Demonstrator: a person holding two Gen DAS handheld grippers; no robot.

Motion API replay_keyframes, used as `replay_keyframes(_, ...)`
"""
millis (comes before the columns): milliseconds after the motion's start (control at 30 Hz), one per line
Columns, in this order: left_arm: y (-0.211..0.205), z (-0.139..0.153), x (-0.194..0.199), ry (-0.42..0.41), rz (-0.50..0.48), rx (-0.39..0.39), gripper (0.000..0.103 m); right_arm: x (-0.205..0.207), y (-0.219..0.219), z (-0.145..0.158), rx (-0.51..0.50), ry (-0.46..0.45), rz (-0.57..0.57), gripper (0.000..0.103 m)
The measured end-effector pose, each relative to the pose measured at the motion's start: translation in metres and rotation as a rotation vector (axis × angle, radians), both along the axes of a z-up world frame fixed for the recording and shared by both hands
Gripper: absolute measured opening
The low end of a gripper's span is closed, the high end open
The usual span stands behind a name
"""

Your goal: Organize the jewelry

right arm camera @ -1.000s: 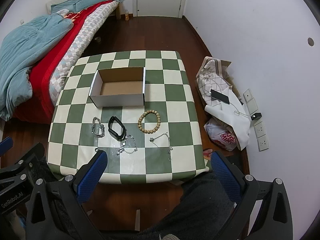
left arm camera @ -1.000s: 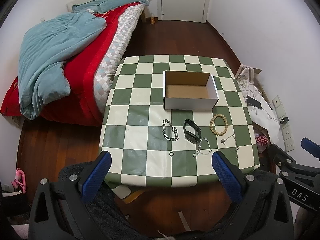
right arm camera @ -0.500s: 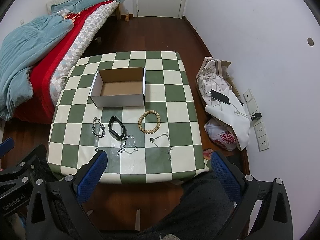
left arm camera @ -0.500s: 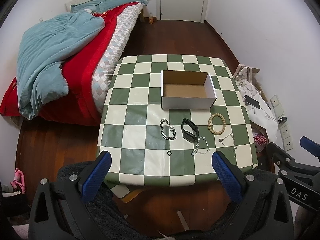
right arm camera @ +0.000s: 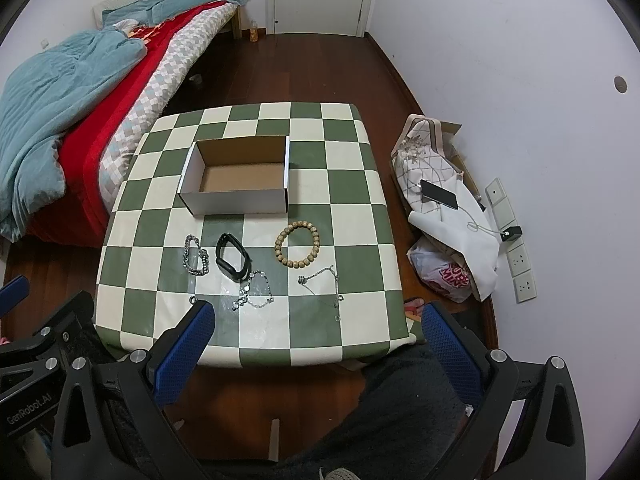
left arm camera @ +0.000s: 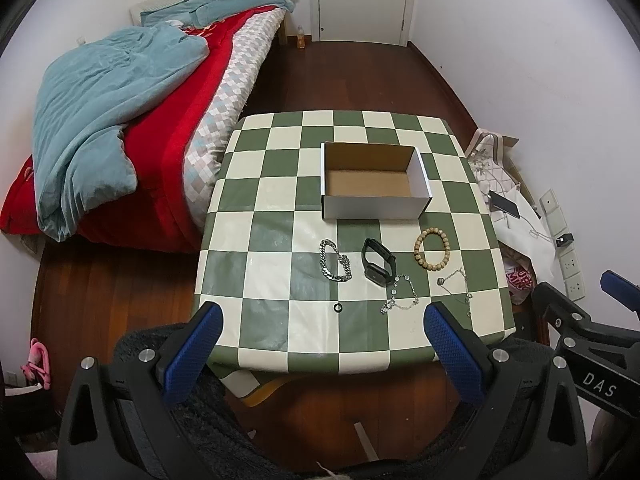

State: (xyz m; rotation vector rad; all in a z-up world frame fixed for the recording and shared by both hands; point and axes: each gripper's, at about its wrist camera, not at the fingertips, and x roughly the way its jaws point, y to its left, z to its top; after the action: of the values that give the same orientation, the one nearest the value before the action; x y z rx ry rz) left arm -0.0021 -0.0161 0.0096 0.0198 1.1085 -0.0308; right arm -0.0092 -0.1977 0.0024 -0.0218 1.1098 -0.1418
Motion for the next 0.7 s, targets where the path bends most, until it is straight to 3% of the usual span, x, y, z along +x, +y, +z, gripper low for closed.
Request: replay_keyframes(700,0.0025,0.0008,-0.0004,-0.002,-0.002,-0.001,0.102,0.0007,-0.0009,0.0032,0.002,-0.003,-0.001,0.103)
